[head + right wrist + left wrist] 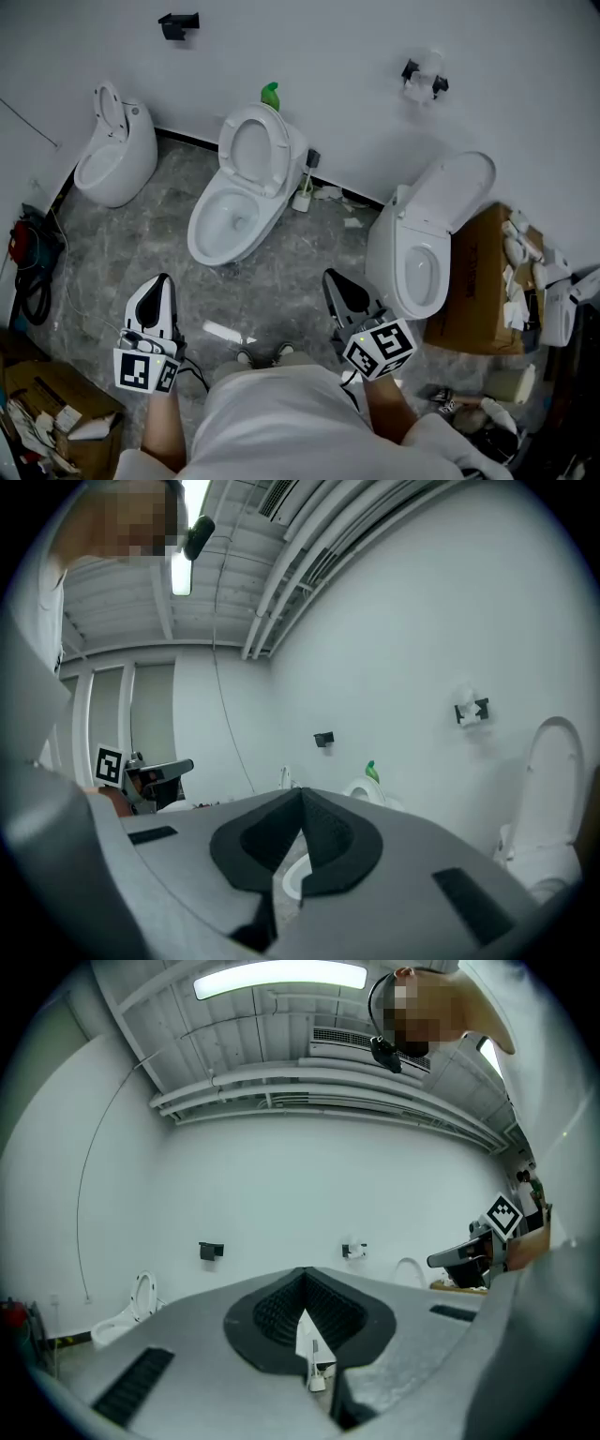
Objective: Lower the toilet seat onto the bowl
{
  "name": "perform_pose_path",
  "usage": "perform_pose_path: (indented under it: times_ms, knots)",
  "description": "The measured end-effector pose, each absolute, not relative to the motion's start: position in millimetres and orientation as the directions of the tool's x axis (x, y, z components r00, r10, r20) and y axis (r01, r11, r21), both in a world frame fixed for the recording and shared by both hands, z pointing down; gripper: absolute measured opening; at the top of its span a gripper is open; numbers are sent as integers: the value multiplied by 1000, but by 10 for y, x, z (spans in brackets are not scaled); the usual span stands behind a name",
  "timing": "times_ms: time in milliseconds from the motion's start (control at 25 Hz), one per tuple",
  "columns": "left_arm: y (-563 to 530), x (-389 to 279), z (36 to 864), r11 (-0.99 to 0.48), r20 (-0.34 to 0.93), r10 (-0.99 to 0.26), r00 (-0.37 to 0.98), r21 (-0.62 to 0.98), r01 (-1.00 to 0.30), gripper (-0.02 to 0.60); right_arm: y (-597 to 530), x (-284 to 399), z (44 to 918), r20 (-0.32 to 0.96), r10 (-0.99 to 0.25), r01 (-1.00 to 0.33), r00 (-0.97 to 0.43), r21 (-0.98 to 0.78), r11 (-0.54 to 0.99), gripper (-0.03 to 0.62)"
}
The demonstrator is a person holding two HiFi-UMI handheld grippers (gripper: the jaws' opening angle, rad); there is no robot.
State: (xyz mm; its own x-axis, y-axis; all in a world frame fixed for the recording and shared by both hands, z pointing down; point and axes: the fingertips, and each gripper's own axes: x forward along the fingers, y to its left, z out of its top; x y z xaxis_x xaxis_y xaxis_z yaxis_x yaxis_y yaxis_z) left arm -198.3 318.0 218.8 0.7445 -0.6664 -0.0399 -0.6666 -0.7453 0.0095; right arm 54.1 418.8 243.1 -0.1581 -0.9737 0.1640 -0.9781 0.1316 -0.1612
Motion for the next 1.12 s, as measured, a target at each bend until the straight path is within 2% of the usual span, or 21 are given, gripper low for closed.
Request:
perform_pose_path:
  times_ms: [120, 400, 480, 600, 800, 960, 1120]
  knots:
    - [3189, -1924, 2150, -754, -68, -656, 751, 44, -655, 6, 4219, 570, 2427, 165, -972, -979, -165, -146, 141, -2]
    - [3141, -1829, 2040, -787, -190, -611, 769, 256, -562, 19, 4295, 751, 2455, 166, -975, -980, -150, -154, 124, -2]
    - [3120, -1797, 2047, -781, -209, -612, 763, 315, -540, 82, 4310, 811, 2449, 160, -975, -980, -152, -155, 127, -2]
    - [3106, -1728, 2061, -769, -227, -614, 756, 390, -507, 137, 4336, 916, 2455, 156, -976, -978, -155, -162, 129, -2]
    - [3118, -1569, 2087, -764, -226, -613, 757, 413, -495, 270, 4315, 1105, 2568, 151, -974, -972, -169, -190, 139, -2]
    - [3075, -1558, 2147, -755, -192, -622, 759, 403, -517, 310, 4207, 1128, 2717, 167, -967, -962, -192, -227, 152, -2]
    - [2861, -1531, 2241, -739, -163, -635, 755, 415, -531, 324, 3966, 1145, 2802, 189, -958, -959, -214, -230, 168, -2]
